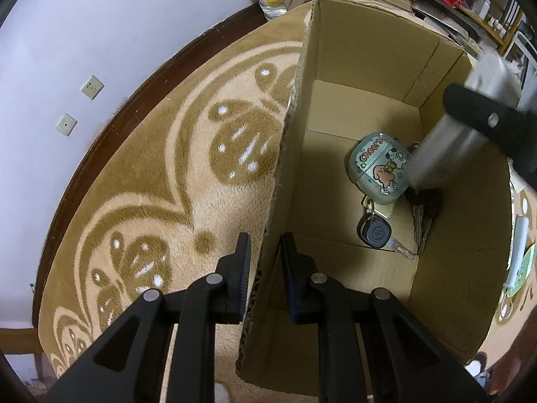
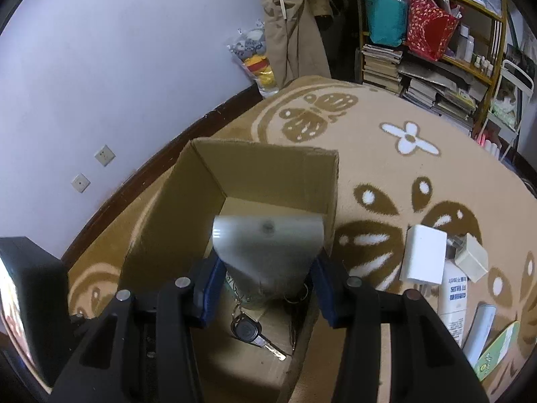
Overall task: Organize rigid objects
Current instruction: 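Carry the white router into the box and release it with the right tool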
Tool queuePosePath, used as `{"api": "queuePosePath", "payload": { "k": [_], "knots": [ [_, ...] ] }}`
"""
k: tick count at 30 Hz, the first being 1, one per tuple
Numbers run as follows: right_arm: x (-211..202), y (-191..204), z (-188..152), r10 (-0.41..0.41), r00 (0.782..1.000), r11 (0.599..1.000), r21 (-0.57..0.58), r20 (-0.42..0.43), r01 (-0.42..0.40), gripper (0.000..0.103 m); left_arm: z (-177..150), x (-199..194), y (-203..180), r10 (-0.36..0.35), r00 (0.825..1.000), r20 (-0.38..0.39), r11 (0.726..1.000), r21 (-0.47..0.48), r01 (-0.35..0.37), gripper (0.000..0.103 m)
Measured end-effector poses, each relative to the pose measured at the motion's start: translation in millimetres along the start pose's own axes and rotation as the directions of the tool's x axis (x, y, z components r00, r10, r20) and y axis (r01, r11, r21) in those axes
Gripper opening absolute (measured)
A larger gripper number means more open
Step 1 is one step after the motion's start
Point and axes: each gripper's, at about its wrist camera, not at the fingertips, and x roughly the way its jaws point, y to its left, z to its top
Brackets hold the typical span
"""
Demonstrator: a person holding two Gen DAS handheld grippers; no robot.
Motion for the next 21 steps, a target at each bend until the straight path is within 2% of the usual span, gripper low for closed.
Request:
{"api": "queuePosePath", "payload": {
  "k": [9, 11, 13, 17, 19, 21],
  "knots": [
    [-8, -6, 1, 0.038, 0.999, 0.999, 0.01, 0.01, -0.038, 0.053, -1, -1, 1, -0.005, 1.0, 0.002, 1.0, 0.0, 0.005, 0.017],
    [-17, -8, 2, 0.044, 0.998, 0.999, 0.007, 0.033, -0.045, 0.059, -1, -1, 1, -0.007, 1.0, 0.001, 1.0, -0.002, 0.007, 0.017],
    [-24, -9, 5, 0.029, 0.998, 1.0, 0.002, 0.054, -0.029, 0.079, 0, -2, 1, -0.009, 1.0, 0.0, 1.0, -0.006, 0.009, 0.017],
    [-37, -22, 10, -0.018, 0.996, 1.0, 0.014, 0.09, 0.017, 0.083, 0, -2, 2, -0.008, 1.0, 0.001, 1.0, -0.004, 0.008, 0.017],
    [-39, -32, 12, -0.038, 0.995, 0.999, 0.028, 0.09, 0.036, 0.09, 0, -2, 2, -0.005, 1.0, 0.003, 1.0, -0.002, 0.005, 0.017],
    [-41, -45, 13, -0.068, 0.993, 0.997, 0.041, 0.095, 0.065, 0.092, 0, -4, 2, 0.0, 1.0, 0.01, 1.0, -0.001, 0.0, 0.017]
  ]
}}
